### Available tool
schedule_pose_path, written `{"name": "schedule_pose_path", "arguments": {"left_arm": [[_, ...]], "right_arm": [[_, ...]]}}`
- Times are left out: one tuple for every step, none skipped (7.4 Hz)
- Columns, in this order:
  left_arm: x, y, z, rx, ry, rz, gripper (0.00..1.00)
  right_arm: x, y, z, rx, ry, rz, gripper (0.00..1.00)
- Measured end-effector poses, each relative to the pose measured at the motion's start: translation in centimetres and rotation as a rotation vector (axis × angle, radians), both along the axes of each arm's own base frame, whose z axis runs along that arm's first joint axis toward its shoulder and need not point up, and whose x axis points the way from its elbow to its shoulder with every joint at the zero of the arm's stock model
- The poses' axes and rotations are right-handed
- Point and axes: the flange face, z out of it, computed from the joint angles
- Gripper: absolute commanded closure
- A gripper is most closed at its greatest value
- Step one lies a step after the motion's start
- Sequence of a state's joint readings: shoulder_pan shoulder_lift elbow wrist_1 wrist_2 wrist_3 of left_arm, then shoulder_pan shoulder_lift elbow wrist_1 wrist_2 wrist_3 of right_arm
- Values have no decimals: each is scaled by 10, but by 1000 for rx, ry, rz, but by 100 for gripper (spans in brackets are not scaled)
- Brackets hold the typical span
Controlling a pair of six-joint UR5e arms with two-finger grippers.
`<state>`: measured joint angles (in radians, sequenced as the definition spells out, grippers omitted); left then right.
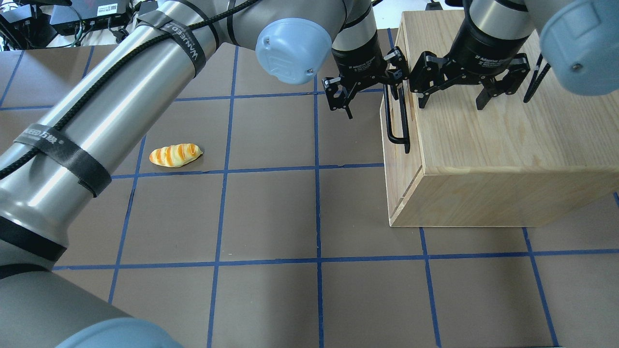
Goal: Open upper drawer
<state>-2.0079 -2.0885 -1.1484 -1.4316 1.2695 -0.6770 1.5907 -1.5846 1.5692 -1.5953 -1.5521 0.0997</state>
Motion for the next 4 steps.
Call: {"name": "schedule_pose_path", "arguments": {"left_arm": [[-2,1,1,7,17,2,0],[-3,1,1,10,28,0,0],[-4,1,-1,8,31,-11,0],[-4,0,-4,6,29,-28,0]], "right_arm": [[0,0,0,0,0,0,0],[0,0,0,0,0,0,0],[0,0,0,0,-1,0,0],[0,0,0,0,-1,0,0]]}}
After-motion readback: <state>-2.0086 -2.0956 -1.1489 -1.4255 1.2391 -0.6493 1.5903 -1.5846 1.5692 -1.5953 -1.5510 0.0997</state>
